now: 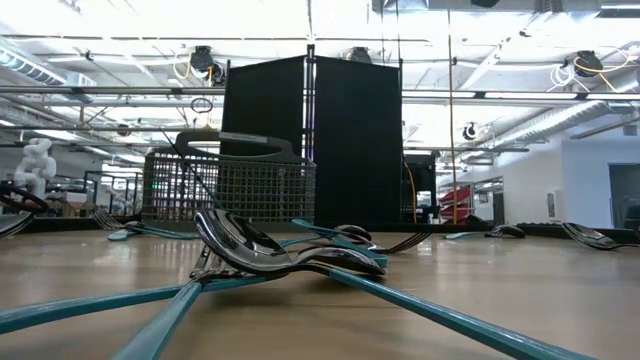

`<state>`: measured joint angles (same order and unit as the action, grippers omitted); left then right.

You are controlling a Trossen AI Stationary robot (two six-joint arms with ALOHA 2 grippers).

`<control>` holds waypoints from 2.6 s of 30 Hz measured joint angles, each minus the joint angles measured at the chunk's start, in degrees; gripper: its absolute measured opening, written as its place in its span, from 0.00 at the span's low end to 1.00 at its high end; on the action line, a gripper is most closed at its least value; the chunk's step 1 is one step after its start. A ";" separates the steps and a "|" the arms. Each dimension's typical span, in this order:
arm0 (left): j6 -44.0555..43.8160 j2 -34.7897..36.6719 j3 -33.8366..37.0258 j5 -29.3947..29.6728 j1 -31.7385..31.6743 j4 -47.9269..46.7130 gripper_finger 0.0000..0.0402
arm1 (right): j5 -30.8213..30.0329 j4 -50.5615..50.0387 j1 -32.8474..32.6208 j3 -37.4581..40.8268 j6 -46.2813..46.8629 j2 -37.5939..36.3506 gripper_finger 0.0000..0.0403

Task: Sort silverware
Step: Put the blue knife into the silverware basket

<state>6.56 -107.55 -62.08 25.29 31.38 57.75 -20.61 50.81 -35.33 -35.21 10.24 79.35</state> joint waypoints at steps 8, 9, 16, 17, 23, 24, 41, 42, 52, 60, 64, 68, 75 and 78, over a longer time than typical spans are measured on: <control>-0.25 0.00 -0.02 -4.19 -1.55 -0.39 0.31 | 0.01 -1.16 -0.02 -0.01 -0.02 0.00 0.01; -0.27 0.00 -0.02 -3.44 -1.66 -0.34 0.35 | 0.01 -1.13 -0.02 -0.01 -0.02 0.00 0.01; -7.60 0.00 -0.02 2.43 -3.31 -0.28 0.58 | 0.10 -1.06 -0.02 -0.01 -0.04 0.00 0.01; -7.62 0.00 -0.02 1.40 -3.55 -0.28 0.60 | 0.12 -1.12 -0.02 -0.01 -0.04 0.00 0.01; -7.69 0.00 -0.02 -1.20 -4.91 0.45 0.63 | 1.43 -1.84 0.05 -0.01 -0.24 0.00 0.01; -7.71 0.02 -0.06 -2.25 -5.17 0.59 0.63 | 1.37 -1.74 0.04 -0.01 -0.43 0.00 0.01; -7.34 0.00 -4.76 -4.17 -5.55 -6.44 0.63 | -2.09 -1.33 0.81 -0.01 -1.95 -0.02 0.01; -7.34 0.01 -4.76 -4.17 -5.59 -6.44 0.63 | -2.16 -1.33 0.85 -0.01 -2.15 -0.02 0.01; -7.77 0.02 -4.76 -3.39 -6.41 -7.15 0.52 | -3.64 0.29 0.87 -0.01 -3.68 -0.02 0.01; -7.77 0.01 -4.76 -3.60 -6.67 -6.28 0.40 | -3.89 1.37 0.87 -0.03 -4.96 -0.07 0.01; -7.80 0.01 -4.76 -3.62 -6.75 -5.23 0.35 | -3.71 1.23 0.87 -0.03 -4.94 -0.07 0.01; -7.79 0.02 -4.76 -3.71 -6.85 -3.79 0.35 | -3.74 1.28 0.87 -0.03 -4.79 -0.07 0.01; -7.75 0.02 -4.76 -3.73 -7.04 -4.34 0.34 | -5.00 1.25 0.87 -0.03 -4.91 -0.07 0.01; -7.74 0.02 -4.76 -3.58 -7.35 -4.25 0.29 | -5.27 1.24 0.87 -0.03 -4.93 -0.07 0.01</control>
<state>-1.18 -107.53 -66.85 21.71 24.03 53.49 -25.88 52.04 -34.46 -35.24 5.31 79.29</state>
